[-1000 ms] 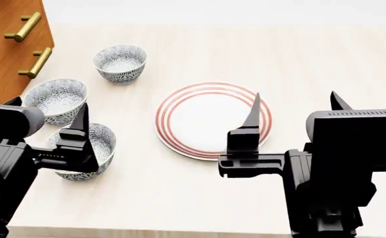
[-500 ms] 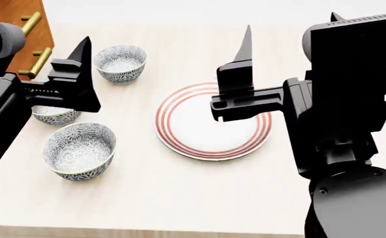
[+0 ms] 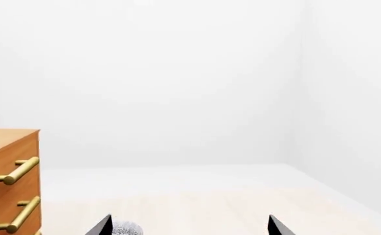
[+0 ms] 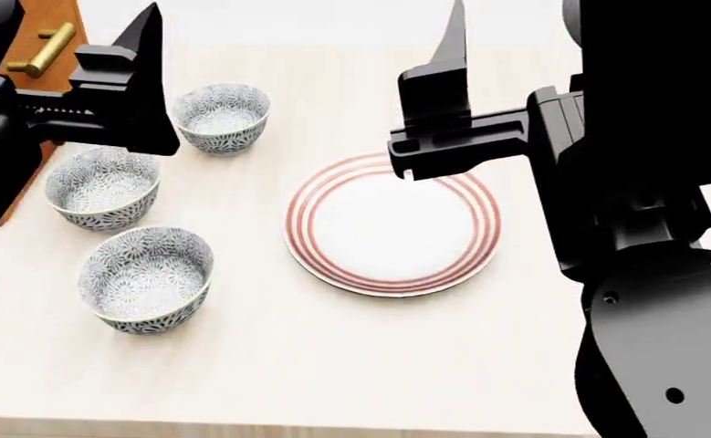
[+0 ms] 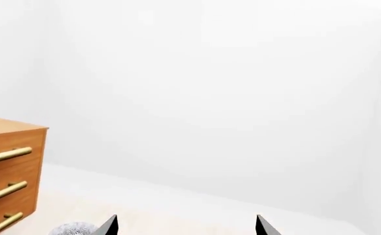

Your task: Put the bowl at the front on the plate.

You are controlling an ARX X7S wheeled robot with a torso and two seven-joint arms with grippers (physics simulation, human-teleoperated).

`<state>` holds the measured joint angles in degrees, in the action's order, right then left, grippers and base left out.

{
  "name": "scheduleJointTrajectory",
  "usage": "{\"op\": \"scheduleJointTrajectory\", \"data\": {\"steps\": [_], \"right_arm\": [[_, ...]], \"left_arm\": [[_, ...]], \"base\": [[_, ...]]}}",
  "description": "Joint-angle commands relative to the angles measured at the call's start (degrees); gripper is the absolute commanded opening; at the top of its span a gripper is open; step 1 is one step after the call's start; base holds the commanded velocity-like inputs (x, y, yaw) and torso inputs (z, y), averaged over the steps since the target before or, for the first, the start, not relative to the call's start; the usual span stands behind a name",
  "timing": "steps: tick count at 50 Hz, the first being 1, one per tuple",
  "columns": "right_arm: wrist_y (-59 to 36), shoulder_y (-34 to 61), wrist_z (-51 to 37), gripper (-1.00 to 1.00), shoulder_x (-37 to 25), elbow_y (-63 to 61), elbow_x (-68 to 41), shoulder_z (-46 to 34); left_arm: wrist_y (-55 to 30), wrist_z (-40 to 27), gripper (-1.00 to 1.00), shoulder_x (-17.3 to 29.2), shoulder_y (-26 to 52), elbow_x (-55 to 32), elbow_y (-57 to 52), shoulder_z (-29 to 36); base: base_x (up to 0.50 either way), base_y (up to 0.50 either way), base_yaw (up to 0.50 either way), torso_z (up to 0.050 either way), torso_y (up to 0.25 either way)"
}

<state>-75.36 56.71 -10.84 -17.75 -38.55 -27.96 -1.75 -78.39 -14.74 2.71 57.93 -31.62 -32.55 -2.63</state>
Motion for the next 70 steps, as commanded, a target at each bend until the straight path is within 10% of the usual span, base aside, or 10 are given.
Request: {"op": "scheduleJointTrajectory", "data": {"steps": [1, 70], "right_arm": [[-0.7, 0.6, -0.2, 1.00, 0.0, -0.3, -0.8, 0.6], [0.3, -0.1, -1.1, 1.00, -1.1, -1.3, -3.4, 0.6]], "left_arm": [[0.4, -1.3, 1.00, 0.5, 0.8, -1.6, 0.5, 0.5], [3.8, -5.8, 1.00, 2.8, -2.2, -8.3, 2.1, 0.5]], "base": [[0.09, 0.00, 0.00, 0.000, 0.000], [0.13, 0.00, 0.00, 0.000, 0.000]]}}
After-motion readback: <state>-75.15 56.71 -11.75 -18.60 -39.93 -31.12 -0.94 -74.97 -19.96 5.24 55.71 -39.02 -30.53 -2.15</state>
